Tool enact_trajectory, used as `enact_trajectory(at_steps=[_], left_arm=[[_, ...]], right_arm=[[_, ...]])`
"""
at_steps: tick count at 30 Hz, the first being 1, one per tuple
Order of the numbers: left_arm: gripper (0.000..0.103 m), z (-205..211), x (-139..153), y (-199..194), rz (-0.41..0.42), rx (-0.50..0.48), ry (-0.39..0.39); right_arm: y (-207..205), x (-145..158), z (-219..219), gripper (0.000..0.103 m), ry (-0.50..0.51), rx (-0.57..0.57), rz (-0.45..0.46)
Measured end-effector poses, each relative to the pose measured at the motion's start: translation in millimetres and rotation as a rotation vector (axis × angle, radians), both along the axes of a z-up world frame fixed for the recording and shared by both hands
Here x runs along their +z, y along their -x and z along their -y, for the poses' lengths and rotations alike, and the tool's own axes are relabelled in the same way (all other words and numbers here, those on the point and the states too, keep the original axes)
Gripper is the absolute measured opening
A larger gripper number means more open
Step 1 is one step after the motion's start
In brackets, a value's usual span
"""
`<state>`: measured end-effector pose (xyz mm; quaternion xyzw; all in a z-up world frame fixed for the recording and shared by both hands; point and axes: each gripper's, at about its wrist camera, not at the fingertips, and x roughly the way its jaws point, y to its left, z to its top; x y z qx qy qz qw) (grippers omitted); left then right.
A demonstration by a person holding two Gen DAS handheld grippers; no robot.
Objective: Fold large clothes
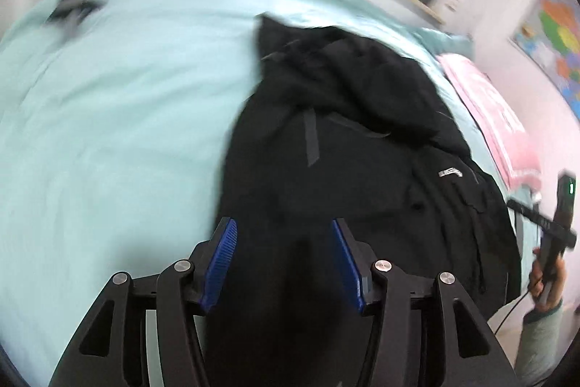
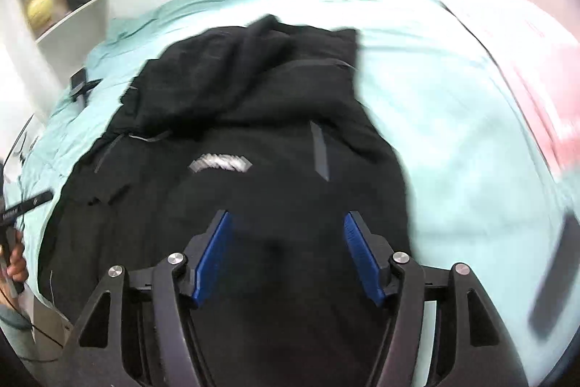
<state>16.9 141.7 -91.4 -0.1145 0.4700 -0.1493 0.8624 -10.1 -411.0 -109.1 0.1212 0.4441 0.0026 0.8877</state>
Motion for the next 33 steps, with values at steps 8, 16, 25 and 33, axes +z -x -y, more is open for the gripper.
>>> enact_trajectory(at_steps=[8, 16, 25, 33], left_arm=[[0.055, -27.6, -35.3, 29.1, -0.108, 0.04, 0.158], [0.055, -17.1, -40.2, 32.8, -0.126, 0.01, 0.21], [0.056, 5.7, -12.2, 26.9, -0.055, -0.142, 0.507], [0.056, 10.8, -35.3, 71.0, -0.106, -0.096, 0.301]], right_arm=[[44.3, -17.8, 31.7, 0.068, -0.03, -0.104, -0.039], [64.1, -45.0, 42.3, 0.068, -0.115, -0.126, -0.125], [58.3, -25.2, 13.3, 0.044, -0.283, 0.022, -0.062], [86.9, -73.7, 17.3, 0.044, -0.346, 0.007, -0.173]])
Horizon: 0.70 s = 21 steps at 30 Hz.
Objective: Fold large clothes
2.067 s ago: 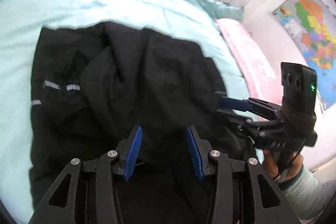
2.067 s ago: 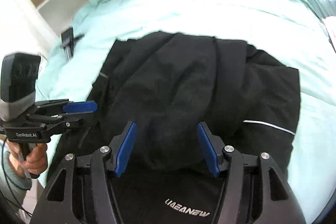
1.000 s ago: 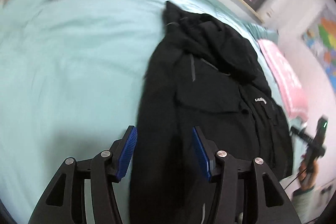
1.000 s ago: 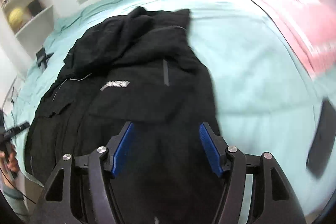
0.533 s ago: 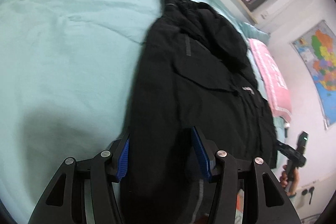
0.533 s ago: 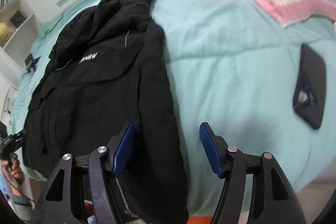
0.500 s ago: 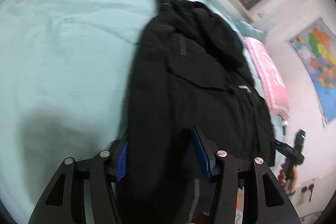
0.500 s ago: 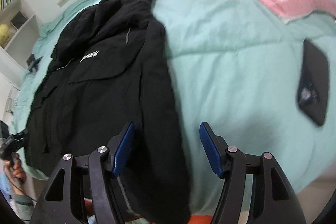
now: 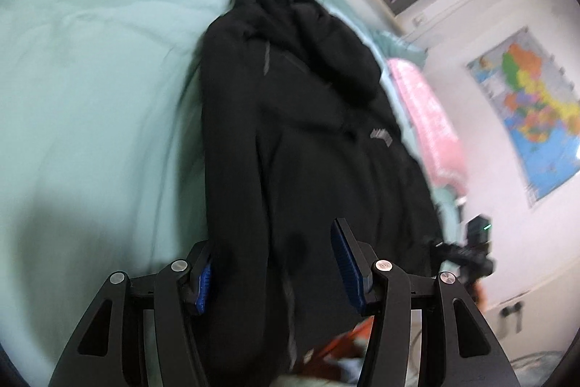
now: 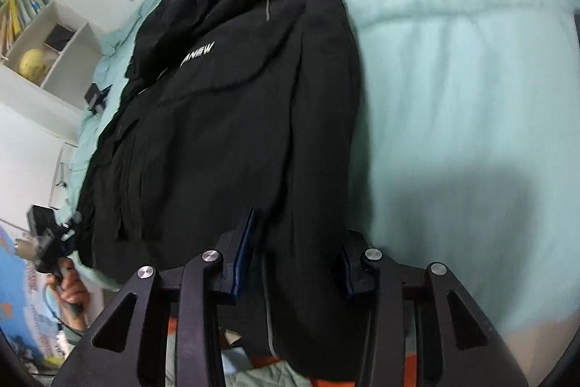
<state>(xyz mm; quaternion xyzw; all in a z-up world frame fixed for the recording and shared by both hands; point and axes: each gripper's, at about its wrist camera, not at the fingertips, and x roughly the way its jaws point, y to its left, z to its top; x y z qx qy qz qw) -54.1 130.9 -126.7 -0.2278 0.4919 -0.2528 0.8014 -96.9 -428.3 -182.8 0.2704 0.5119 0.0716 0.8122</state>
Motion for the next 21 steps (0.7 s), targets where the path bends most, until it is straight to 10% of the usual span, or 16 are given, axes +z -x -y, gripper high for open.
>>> enact_trajectory(at_steps=[4, 8, 21], left_arm=[[0.056, -0.1, -4.1, 24.2, 0.007, 0.013, -0.053], [0.01, 5.6, 1.7, 22.0, 0.039, 0.063, -0.129], [0.009, -13.1, 124.7, -41.0, 0.31, 0.106, 0.098]], right_arm=[[15.6, 2.2, -9.3, 0.045, -0.002, 0.049, 0.011], [13.4, 17.2, -19.7, 0.034, -0.003, 0.036, 0.088], [-43.0, 154.8, 25.6, 0.023, 0.062, -0.018, 0.376]])
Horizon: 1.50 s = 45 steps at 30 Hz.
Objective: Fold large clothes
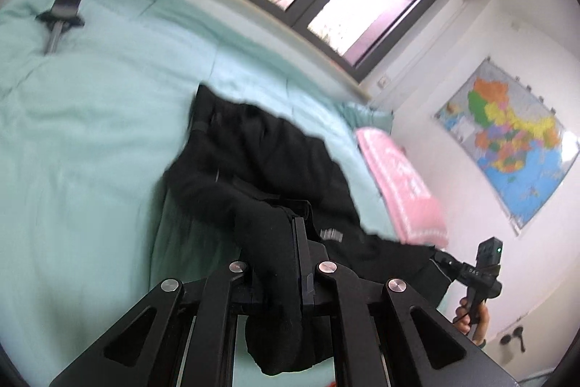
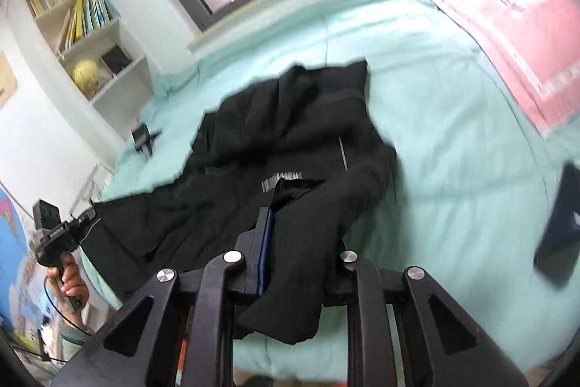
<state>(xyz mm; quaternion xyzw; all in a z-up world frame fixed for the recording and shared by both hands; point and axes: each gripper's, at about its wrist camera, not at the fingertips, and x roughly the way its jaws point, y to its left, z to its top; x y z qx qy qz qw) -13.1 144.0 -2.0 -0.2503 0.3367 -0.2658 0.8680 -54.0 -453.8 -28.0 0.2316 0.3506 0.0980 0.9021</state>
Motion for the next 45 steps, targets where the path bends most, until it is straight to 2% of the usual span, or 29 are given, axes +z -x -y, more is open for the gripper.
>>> enact_trajectory(at_steps=[5, 9, 12, 15, 18, 22, 23, 24, 25, 28, 35, 39, 40, 41, 42, 44, 45], left_arm=[[0.009, 4.7, 31.8, -66.9, 0.052, 0.038, 0.004], [0.01, 23.7, 49.3, -132.8, 0.104, 0.119, -0.084], [0.01, 45.9, 45.4, -181.4, 0.107, 0.185, -0.155], [0.01, 72.3, 23.4, -229.2, 0.096, 0.25, -0.275], [0.012, 88.0, -10.9, -266.6, 0.042, 0.27, -0.346], [0.014, 96.1, -78.1, -310.5, -0.107, 0.243, -0.369], [0.015, 97.1, -103.0, -322.6, -0.165, 0.224, -0.355], [0.016, 98.0, -115.4, -327.4, -0.193, 0.212, -0.341], [0.017, 94.8, -128.8, -333.3, -0.22, 0.205, -0.308], [0.017, 86.9, -140.7, -336.6, -0.229, 0.206, -0.23], [0.018, 97.6, -141.3, -330.6, -0.178, 0.199, -0.293], [0.022, 90.4, -111.2, -318.8, -0.178, 0.089, -0.328], [0.032, 84.7, -96.9, -307.7, -0.164, 0.046, -0.335], [0.049, 78.3, -84.7, -296.9, -0.147, 0.023, -0.343], [0.056, 71.6, -74.2, -288.0, -0.121, 0.019, -0.349], [0.073, 53.0, -45.4, -260.9, -0.014, 0.032, -0.344], [0.077, 48.0, -36.8, -254.6, 0.018, 0.035, -0.332]], right_arm=[[-67.7, 34.0, 13.6, 0.023, -0.013, -0.04, 0.063], [-133.9, 51.3, 23.7, 0.023, 0.027, -0.105, 0.105], [-187.2, 45.8, 22.6, 0.023, 0.075, -0.167, 0.097], [-241.0, 19.0, 18.6, 0.024, 0.139, -0.215, 0.042], [-281.5, -20.3, 10.2, 0.024, 0.223, -0.23, -0.027], [-320.0, -91.7, -2.1, 0.025, 0.334, -0.199, -0.152], [-325.4, -107.7, -5.4, 0.025, 0.35, -0.188, -0.175], [-332.5, -124.8, -9.9, 0.025, 0.375, -0.176, -0.199], [-336.0, -134.1, -13.8, 0.025, 0.397, -0.174, -0.206], [-338.8, -142.6, -16.3, 0.025, 0.412, -0.189, -0.193], [-338.9, -144.4, -4.2, 0.026, 0.346, -0.176, -0.187], [-319.5, -115.7, 11.0, 0.03, 0.238, -0.093, -0.215], [-308.3, -104.8, 12.7, 0.032, 0.221, -0.074, -0.193], [-294.1, -91.1, 16.0, 0.037, 0.212, -0.051, -0.158], [-281.5, -80.2, 18.5, 0.042, 0.212, -0.036, -0.128], [-249.0, -54.1, 25.6, 0.075, 0.208, -0.028, -0.031], [-238.6, -45.4, 28.4, 0.083, 0.207, -0.039, 0.007]])
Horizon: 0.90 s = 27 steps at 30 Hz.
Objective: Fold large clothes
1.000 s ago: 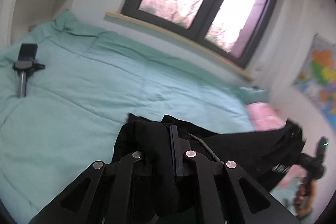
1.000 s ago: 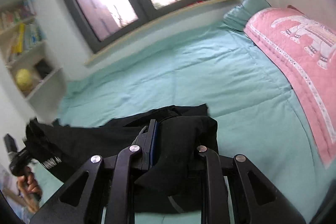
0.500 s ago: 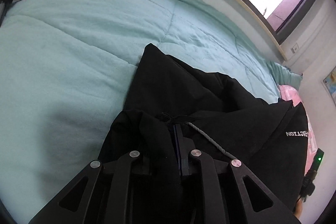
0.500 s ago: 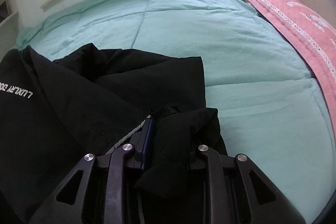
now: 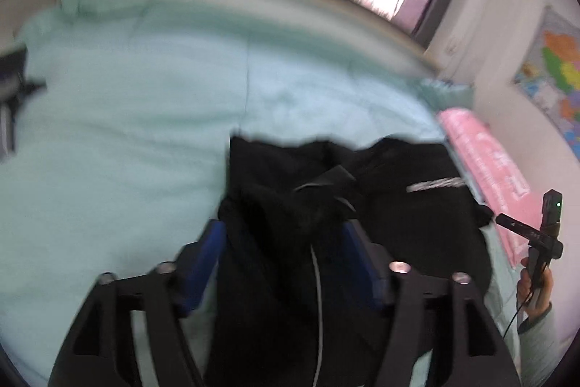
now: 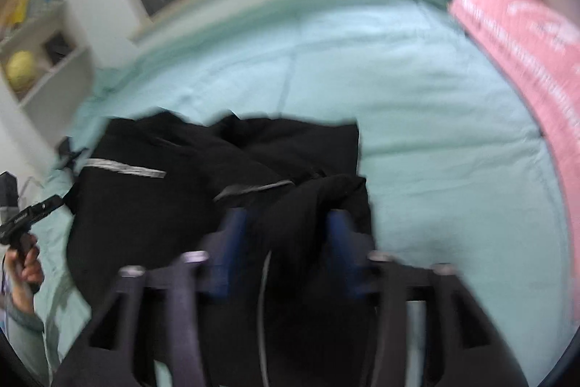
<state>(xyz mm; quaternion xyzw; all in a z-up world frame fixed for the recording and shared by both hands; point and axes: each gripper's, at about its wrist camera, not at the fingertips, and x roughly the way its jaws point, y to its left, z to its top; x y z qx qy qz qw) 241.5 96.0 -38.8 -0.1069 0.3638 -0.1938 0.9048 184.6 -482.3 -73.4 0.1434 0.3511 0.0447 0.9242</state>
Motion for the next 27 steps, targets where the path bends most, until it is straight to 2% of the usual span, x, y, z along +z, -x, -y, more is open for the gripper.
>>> enact_trajectory(at_steps=[1, 2, 4, 8, 11, 14, 16, 18, 20, 22, 23, 24, 25, 26, 27], left_arm=[[0.08, -5.8, 7.7, 5.8, 0.028, 0.002, 0.02], [0.08, -11.1, 15.3, 9.3, 0.058, 0.017, 0.048], [0.08, -5.8, 18.1, 1.8, 0.066, 0.022, 0.043], [0.08, 9.6, -3.8, -36.7, 0.005, 0.048, -0.017], [0.08, 4.7, -22.1, -66.8, -0.067, 0.079, 0.001], [0.08, 1.2, -40.8, -98.5, -0.138, 0.091, 0.057], [0.08, 3.1, -50.7, -114.6, -0.191, 0.022, 0.106], [0.08, 8.4, -59.0, -130.2, -0.234, -0.037, 0.107], [0.08, 11.5, -65.7, -140.7, -0.253, -0.04, 0.083], [0.08, 13.7, -75.1, -150.2, -0.286, -0.066, 0.105], [0.08, 15.1, -80.3, -155.1, -0.311, -0.076, 0.118], [0.08, 16.2, -84.4, -157.6, -0.32, -0.064, 0.137], [0.071, 17.9, -84.5, -156.4, -0.303, -0.054, 0.16], [0.05, 19.7, -81.7, -152.4, -0.28, -0.05, 0.164], [0.034, 22.1, -77.4, -148.3, -0.255, -0.047, 0.149]], right_arm=[[7.8, 6.9, 2.3, 0.093, 0.003, -0.008, 0.035], [12.7, 13.4, 3.8, 0.094, 0.01, -0.007, 0.071], [4.1, 12.9, 1.6, 0.094, 0.043, 0.012, 0.057], [-26.9, -3.3, -6.5, 0.094, 0.175, 0.009, -0.006], [-47.0, -15.3, -1.5, 0.094, 0.219, 0.018, -0.008], [-66.9, -25.3, 13.5, 0.094, 0.163, 0.036, -0.011], [-84.2, -30.7, 24.8, 0.094, 0.126, 0.054, -0.015], [-103.1, -35.5, 31.0, 0.094, 0.11, 0.063, -0.03], [-120.9, -43.5, 37.8, 0.094, 0.11, 0.045, -0.049], [-142.2, -57.3, 46.3, 0.094, 0.056, 0.06, -0.092], [-153.0, -67.0, 49.9, 0.093, -0.01, 0.086, -0.127], [-159.0, -72.6, 50.7, 0.09, -0.053, 0.11, -0.143], [-160.9, -75.3, 47.8, 0.061, -0.066, 0.129, -0.148], [-159.9, -74.2, 40.8, 0.024, -0.04, 0.151, -0.148], [-154.4, -69.3, 34.8, 0.023, 0.009, 0.145, -0.123]])
